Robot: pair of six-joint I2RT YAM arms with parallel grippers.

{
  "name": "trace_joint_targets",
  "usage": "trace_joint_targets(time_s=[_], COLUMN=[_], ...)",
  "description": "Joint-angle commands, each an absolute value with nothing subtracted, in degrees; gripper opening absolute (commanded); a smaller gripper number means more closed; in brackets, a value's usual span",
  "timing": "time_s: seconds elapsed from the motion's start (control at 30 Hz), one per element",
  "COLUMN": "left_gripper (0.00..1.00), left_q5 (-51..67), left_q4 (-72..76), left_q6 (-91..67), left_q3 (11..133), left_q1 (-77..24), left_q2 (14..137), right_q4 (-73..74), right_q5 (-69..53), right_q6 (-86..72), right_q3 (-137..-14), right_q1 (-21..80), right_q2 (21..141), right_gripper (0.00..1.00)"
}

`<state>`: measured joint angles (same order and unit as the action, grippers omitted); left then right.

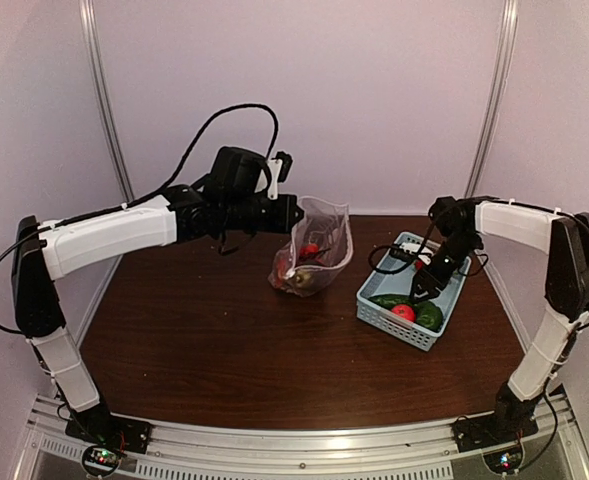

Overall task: Place the food in the zip-top bag and seal the zipper
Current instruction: Pick up the fake vegetable from the bin.

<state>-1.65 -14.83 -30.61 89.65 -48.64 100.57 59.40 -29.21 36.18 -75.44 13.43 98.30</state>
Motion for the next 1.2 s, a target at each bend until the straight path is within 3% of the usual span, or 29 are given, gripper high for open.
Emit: trace_joint_targets(time_s=[0.0,0.53,0.77,0.93,1.17], left_gripper=[0.0,0.0,0.0,0.0,0.0], left_q5=[-1.8,-1.3,-0.7,0.0,4.4], left_q4=[-14.1,-13.3,-13.2,-12.0,-8.1], left_q6=[-31.0,-31.4,-31.6,-32.1,-36.1], left_q3=[88.9,87.7,87.6,87.0,86.8], left_q1=[-48.4,-47.8,-47.8,-47.8,-47.8], left_q2=[98.4,98.1,98.0,98.4,100.2], right_q4=[56.1,52.3,52.7,52.5,50.4], right_q5=[-25.7,-19.7,-18.4,-18.8,-39.1], right_q6=[36.9,39.3,37.0,36.8,33.3], right_q3=[-77.0,-78.8,-79.1,-77.0,-76.2], right_q1=[13.6,13.7,12.4,11.8,12.9], right_q2=[102.9,112.0,106.0,94.4,81.5], right_gripper=[0.47,0.52,0.29,0.24,0.17])
